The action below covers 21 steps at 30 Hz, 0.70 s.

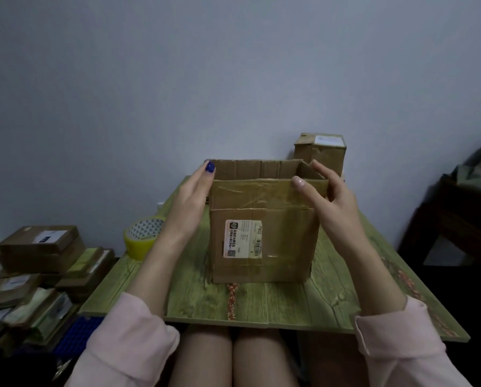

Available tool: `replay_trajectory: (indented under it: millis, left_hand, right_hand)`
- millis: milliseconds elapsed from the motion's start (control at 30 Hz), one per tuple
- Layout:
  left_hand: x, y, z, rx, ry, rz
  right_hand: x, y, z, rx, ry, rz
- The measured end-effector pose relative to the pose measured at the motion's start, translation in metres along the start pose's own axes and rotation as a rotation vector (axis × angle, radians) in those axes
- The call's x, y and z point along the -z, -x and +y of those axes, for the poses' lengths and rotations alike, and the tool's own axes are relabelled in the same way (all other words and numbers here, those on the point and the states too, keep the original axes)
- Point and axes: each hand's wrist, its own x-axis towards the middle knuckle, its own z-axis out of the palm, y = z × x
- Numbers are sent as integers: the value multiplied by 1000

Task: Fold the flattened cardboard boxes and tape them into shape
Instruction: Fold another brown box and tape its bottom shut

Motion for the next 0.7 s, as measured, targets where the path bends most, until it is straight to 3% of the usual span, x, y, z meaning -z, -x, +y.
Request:
replay_trajectory:
  millis: [100,333,567,700]
  left_hand:
    - [-5,2,-5,-14,-46,-120]
    - [-14,2,-12,-54,40,-6]
    - [-17,-3,-4,-262,54,59]
    - [-20,6,-20,-230,41,43]
  right_hand:
    - [-2,3,-2,18,-49,-34]
    - [-3,4,-4,46,-67,-25]
    - [-6,0,-9,184,-148,44]
    - [-11,14,11,149,-150,65]
